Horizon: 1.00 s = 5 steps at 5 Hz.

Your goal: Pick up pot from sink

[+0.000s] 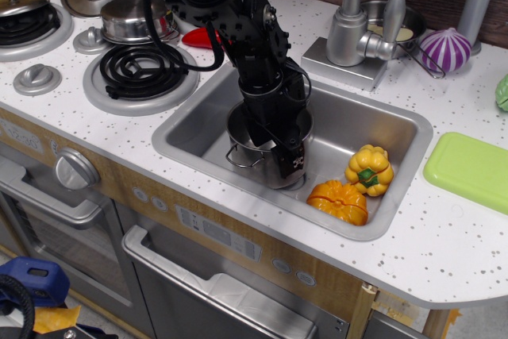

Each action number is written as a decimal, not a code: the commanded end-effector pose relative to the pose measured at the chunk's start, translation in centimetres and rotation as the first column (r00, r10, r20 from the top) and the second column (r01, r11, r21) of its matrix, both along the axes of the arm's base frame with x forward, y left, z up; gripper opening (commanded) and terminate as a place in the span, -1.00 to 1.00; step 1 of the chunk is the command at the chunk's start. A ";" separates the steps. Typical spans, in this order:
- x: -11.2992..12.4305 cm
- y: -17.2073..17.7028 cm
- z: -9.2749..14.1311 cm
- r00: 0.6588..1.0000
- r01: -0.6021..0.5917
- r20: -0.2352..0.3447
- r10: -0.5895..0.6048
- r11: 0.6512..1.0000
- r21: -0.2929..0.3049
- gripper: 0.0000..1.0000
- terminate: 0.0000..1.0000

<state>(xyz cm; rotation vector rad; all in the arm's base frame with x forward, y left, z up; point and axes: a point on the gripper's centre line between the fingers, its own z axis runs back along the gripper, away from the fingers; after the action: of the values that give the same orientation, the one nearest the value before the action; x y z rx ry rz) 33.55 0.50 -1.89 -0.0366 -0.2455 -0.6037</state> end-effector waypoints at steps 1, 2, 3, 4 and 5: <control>1.0 0.7 0.9 0.995 0.098 -0.004 -0.098 0.995 0.003 1.00 -1.00; 1.1 0.8 0.9 0.992 0.130 -0.005 -0.130 0.991 0.012 -1.00 -1.00; 1.3 0.9 0.9 0.990 0.141 0.002 -0.141 0.990 0.001 -1.00 -1.00; 1.3 1.0 0.9 0.990 0.139 0.011 -0.139 0.990 -0.004 -1.00 -1.00; 1.4 1.0 1.9 0.991 0.133 -0.001 -0.133 0.991 0.028 -1.00 -1.00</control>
<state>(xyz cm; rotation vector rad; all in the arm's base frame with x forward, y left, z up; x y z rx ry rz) 33.71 1.58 -0.93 -0.0010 -0.1141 -0.7246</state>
